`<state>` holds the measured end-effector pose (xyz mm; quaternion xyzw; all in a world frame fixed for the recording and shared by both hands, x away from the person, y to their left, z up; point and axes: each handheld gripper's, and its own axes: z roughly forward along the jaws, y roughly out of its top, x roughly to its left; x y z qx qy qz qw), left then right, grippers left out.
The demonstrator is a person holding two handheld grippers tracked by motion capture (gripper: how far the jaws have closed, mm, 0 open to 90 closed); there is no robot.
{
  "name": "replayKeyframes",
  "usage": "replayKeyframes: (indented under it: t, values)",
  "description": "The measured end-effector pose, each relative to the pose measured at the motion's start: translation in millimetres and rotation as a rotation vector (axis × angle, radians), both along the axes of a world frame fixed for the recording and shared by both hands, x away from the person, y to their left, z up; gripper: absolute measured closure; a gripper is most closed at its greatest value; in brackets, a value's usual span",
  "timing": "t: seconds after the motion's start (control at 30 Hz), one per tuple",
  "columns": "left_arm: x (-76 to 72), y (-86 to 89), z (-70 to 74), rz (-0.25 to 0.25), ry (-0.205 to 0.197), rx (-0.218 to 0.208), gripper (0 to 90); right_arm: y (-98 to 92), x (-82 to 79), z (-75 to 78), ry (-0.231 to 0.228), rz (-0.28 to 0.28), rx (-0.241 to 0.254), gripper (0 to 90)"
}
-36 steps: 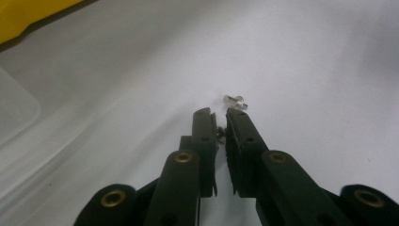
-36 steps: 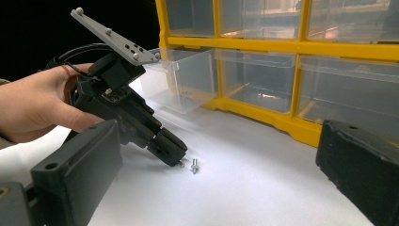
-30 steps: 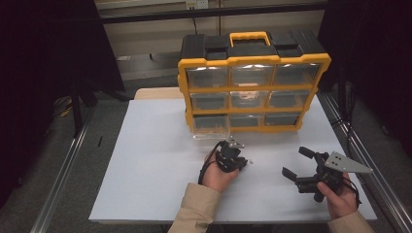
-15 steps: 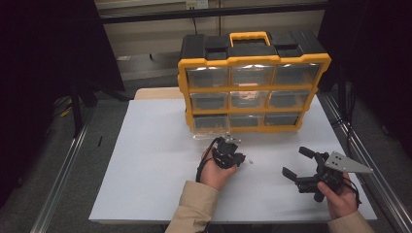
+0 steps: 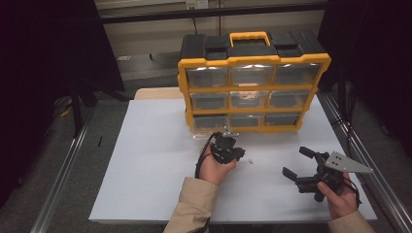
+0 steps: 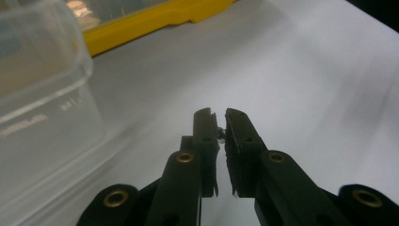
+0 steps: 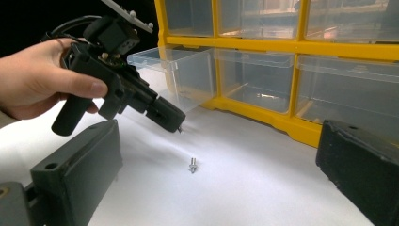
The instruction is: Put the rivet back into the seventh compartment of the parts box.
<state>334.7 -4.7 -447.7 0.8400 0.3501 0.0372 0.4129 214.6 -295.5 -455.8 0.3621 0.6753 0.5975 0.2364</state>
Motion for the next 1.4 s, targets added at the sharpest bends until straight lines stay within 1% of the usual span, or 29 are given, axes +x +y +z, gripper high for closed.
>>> replayKeyframes:
  t: [0.07, 0.1, 0.13, 0.2, 0.4, 0.47, 0.53, 0.7, 0.73, 0.8, 0.83, 0.87, 0.9, 1.1, 1.27, 1.4]
  values:
    - [1.2, 1.0, 2.4, 0.001, 0.001, -0.001, 83.2, 0.0, 0.1, 0.0, -0.002, -0.002, -0.002, 0.4]
    - [1.5, 1.7, 4.1, 0.001, -0.002, 0.012, 83.3, 0.5, 0.3, -0.1, 0.001, 0.001, 0.001, 0.4]
    - [1.6, 1.5, 4.6, 0.006, 0.000, -0.003, 83.3, 0.6, 0.5, -0.2, -0.001, 0.002, -0.001, 0.5]
    - [2.7, 2.5, 7.2, 0.006, -0.005, 0.007, 83.3, 0.9, 0.6, -0.4, 0.000, 0.005, -0.001, 0.4]
    - [4.9, 2.3, 13.5, 0.015, -0.007, -0.012, 83.3, 1.4, 1.4, -0.4, -0.003, 0.002, -0.007, 0.4]
    - [5.6, 2.4, 15.6, 0.021, 0.000, -0.009, 83.3, 1.6, 1.6, -0.3, -0.004, 0.003, -0.008, 0.4]
    - [6.1, 2.1, 17.2, 0.020, -0.008, -0.017, 83.3, 1.4, 1.8, -0.2, -0.005, 0.002, -0.009, 0.4]
    - [6.9, 3.5, 20.9, 0.024, -0.008, -0.015, 83.3, 1.6, 2.2, -0.3, -0.006, 0.002, -0.009, 0.4]
    - [7.1, 3.8, 21.3, 0.030, -0.011, -0.021, 83.3, 1.7, 2.1, -0.4, -0.005, 0.001, -0.010, 0.4]
    - [7.6, 5.2, 23.1, 0.028, -0.012, -0.015, 83.3, 1.7, 2.0, -0.4, -0.005, 0.001, -0.010, 0.4]
    - [7.5, 4.8, 23.0, 0.036, -0.013, -0.033, 83.3, 1.7, 2.0, -0.3, -0.005, 0.001, -0.009, 0.5]
    - [7.9, 6.1, 24.3, 0.027, -0.010, -0.020, 83.3, 1.7, 1.9, -0.3, -0.006, 0.001, -0.009, 0.5]
    - [8.0, 6.6, 24.9, 0.028, -0.016, -0.021, 83.3, 1.6, 1.9, -0.3, -0.005, 0.000, -0.009, 0.5]
    - [9.8, 8.7, 29.3, 0.033, -0.016, -0.038, 83.3, 1.4, 2.6, -0.5, -0.002, 0.002, -0.009, 0.4]
    - [10.1, 9.8, 31.7, 0.029, -0.017, -0.028, 83.3, 2.2, 3.1, -0.8, -0.006, 0.003, -0.014, 0.5]
    - [11.0, 10.1, 35.1, 0.033, -0.023, -0.035, 83.3, 1.9, 3.5, -0.9, -0.006, 0.003, -0.013, 0.5]
